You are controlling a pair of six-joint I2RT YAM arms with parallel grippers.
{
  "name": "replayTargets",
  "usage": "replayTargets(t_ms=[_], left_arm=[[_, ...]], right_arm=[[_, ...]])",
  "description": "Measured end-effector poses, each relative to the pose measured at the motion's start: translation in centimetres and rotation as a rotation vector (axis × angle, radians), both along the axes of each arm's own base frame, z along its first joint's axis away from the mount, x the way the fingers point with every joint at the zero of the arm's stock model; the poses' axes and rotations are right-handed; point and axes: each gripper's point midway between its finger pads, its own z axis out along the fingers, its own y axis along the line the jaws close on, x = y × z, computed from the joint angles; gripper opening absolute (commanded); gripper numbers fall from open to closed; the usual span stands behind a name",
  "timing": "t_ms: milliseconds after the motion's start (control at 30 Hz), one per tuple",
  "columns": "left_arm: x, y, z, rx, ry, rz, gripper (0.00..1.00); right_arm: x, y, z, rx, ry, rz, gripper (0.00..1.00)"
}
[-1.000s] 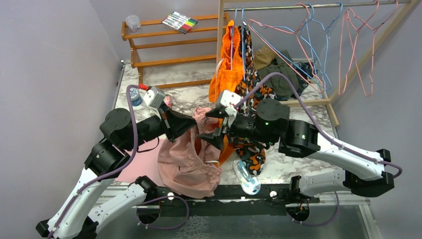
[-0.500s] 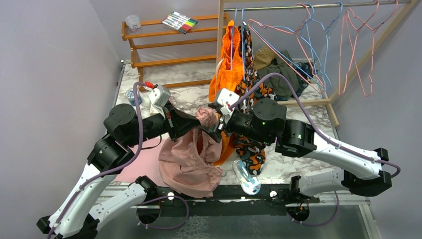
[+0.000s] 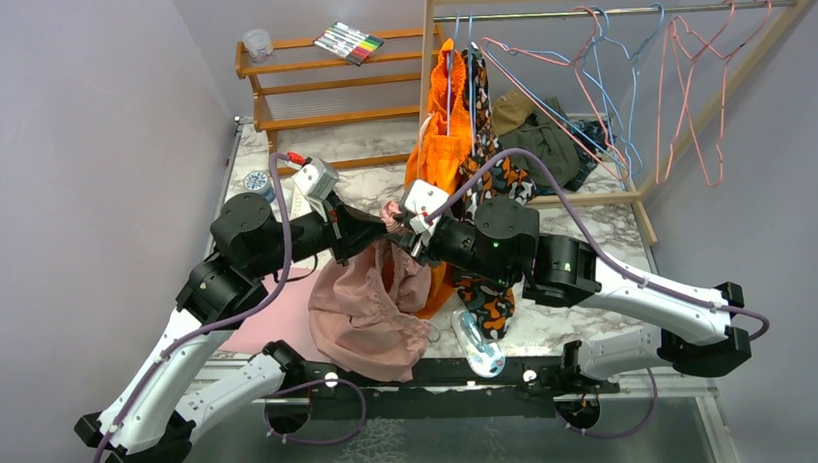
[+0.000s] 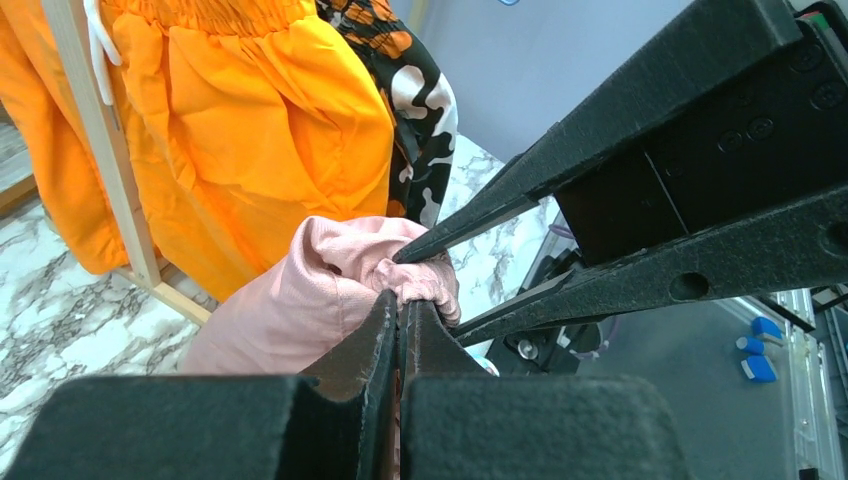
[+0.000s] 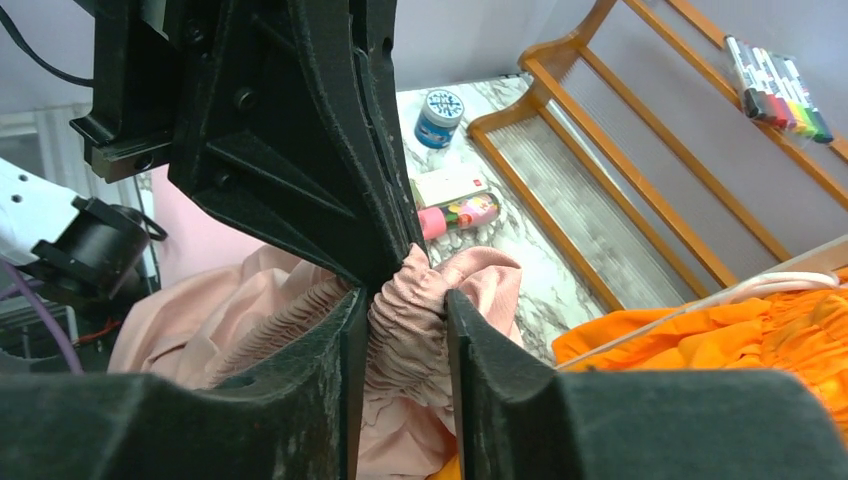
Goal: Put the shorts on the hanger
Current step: Adjust the shorts at the center of the board.
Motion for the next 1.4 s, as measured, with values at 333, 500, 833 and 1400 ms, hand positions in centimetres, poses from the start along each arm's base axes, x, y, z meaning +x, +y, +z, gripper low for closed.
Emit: replayTargets(t_ms=[333,500,833,1400], left_arm=[[0.7,0.2,0.1,0.010,-0.030,0.029,0.00],[0.2,-0.1,0.1,0.010,-0.027,-0.001,0.23],[0.4,2.2,-0.7,-0.059,-0.010,0.145,0.99],[0.0,2.8,-10.7,-0.151,0.322,0.237,0.84]], right_arm=[[0.8,-0.6,-0.2,-0.016,-0.012,-0.072,0.01],[1.6,-1.2,0.0,-0.005,-0.010,-0.130,0.01],[3.6,-5.0,-0.2,0.048,0.042,-0.326,0.01],[5.2,-6.9,-0.5,0.296,0.186,-0.549,0.01]])
